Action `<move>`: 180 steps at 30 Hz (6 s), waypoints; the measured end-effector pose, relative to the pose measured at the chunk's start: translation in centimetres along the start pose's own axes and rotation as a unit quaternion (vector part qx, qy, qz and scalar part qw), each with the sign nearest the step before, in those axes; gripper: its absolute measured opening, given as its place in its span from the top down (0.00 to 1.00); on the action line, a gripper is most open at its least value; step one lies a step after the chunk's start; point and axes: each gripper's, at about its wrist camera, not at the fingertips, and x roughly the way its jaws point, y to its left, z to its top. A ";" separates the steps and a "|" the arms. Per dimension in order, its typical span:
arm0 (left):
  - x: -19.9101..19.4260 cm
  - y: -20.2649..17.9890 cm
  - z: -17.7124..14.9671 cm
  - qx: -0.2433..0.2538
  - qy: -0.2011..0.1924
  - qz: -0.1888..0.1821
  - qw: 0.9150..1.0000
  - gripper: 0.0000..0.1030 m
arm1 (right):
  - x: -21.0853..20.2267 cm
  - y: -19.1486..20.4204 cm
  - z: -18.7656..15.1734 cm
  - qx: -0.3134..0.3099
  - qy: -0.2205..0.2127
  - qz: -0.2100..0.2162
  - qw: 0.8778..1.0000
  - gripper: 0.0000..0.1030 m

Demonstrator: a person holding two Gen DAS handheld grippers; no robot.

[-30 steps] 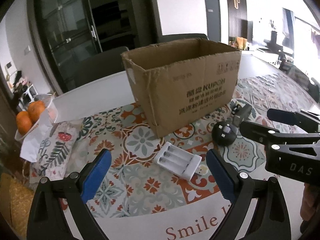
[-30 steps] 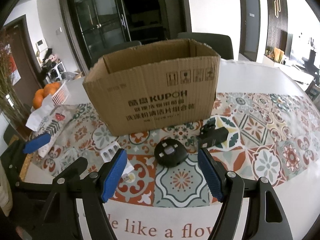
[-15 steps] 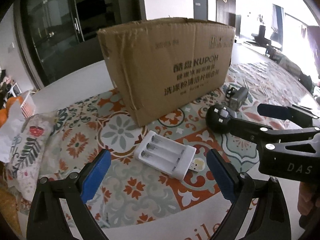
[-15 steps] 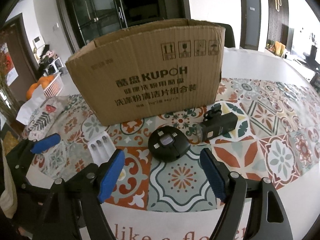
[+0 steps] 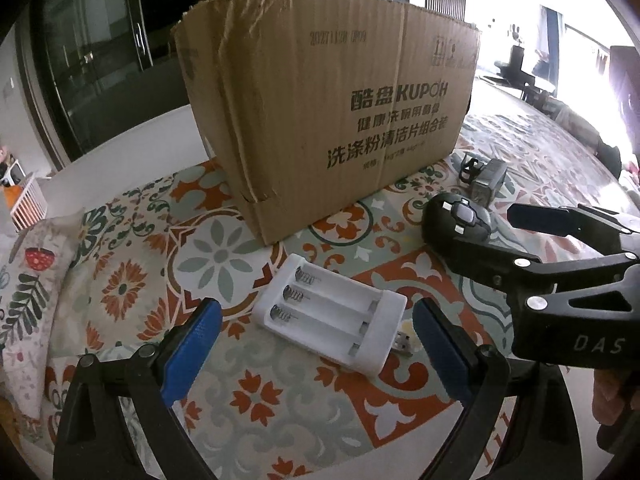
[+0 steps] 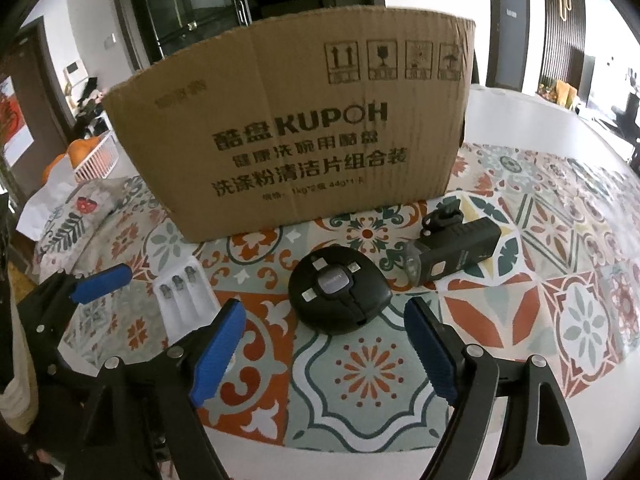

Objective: Organize rigid objects
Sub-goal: 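Grasp the white battery charger with the left tool while the right tool grasps the black round device, then lift and carry the white charger and black round device over the box with both tools, then lower both held items into the box and open both tools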

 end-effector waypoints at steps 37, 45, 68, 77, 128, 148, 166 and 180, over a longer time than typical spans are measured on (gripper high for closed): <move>1.6 0.7 -0.5 -0.035 0.016 -0.011 0.999 0.16 | 4.4 1.4 0.2 -0.029 -0.001 -0.005 1.000 0.39; 0.2 0.2 -0.1 -0.031 0.006 0.002 0.999 0.16 | 3.0 0.8 0.2 -0.025 -0.002 0.002 1.000 0.39; -8.7 -2.8 4.2 -0.073 -0.054 0.052 0.994 0.16 | -6.9 -1.4 3.2 -0.035 -0.073 0.011 0.997 0.39; -11.9 -3.9 6.5 -0.083 -0.081 0.075 0.990 0.15 | -10.4 -2.2 5.3 -0.037 -0.107 0.012 0.993 0.39; -9.5 0.5 20.5 -0.126 -0.072 0.077 0.986 0.15 | -8.0 -3.0 19.7 -0.040 -0.078 0.039 0.995 0.39; -3.3 2.8 21.7 -0.150 0.028 0.061 0.986 0.15 | -0.9 -3.2 21.9 -0.040 0.034 0.049 0.997 0.39; -4.4 2.8 21.4 -0.159 0.026 0.107 0.981 0.06 | -2.4 -3.0 22.2 -0.046 0.022 0.018 0.999 0.35; -8.2 0.9 19.1 -0.169 -0.014 0.148 0.974 0.01 | -6.2 -3.9 19.9 -0.052 -0.010 0.014 0.999 0.33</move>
